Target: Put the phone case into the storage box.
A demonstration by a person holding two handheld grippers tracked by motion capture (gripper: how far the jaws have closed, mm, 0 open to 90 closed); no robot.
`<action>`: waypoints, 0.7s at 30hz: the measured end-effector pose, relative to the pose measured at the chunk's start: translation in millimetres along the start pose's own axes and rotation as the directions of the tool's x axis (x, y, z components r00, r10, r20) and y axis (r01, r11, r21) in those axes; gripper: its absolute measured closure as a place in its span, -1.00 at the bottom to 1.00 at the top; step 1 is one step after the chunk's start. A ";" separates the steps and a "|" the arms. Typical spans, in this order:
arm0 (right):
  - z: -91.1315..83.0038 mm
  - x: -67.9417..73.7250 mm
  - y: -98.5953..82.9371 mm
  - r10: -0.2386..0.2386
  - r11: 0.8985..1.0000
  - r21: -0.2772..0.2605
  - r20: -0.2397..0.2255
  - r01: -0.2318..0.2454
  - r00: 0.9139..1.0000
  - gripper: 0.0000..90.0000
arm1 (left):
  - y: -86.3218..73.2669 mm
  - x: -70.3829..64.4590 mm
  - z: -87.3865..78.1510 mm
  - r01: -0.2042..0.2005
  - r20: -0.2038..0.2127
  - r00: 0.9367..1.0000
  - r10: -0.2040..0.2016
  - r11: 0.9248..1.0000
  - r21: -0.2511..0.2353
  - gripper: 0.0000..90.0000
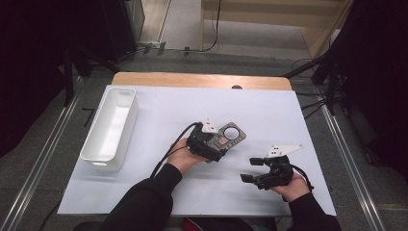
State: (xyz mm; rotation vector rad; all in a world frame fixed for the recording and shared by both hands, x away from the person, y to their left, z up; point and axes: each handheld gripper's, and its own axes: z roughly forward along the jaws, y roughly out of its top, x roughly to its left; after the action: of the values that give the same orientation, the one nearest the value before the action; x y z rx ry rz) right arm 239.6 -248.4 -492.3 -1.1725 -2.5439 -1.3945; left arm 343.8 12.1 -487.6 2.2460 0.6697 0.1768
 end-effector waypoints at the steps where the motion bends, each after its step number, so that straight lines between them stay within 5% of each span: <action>1: 0.1 -0.1 0.0 -0.001 1.000 -0.001 0.000 0.001 1.000 -0.63 | 1.1 0.2 -2.3 0.000 0.000 1.000 0.000 1.000 0.000 -0.74; 21: 0.3 0.1 0.1 0.001 1.000 0.003 0.000 -0.001 1.000 -0.63 | 13.4 5.5 -46.7 0.068 0.086 0.994 -0.065 0.997 -0.025 -0.74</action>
State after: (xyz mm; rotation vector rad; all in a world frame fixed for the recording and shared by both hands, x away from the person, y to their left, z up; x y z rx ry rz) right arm 239.8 -248.1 -492.4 -1.1738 -2.5436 -1.3902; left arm 338.8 37.5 -446.1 2.1880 0.6911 0.0567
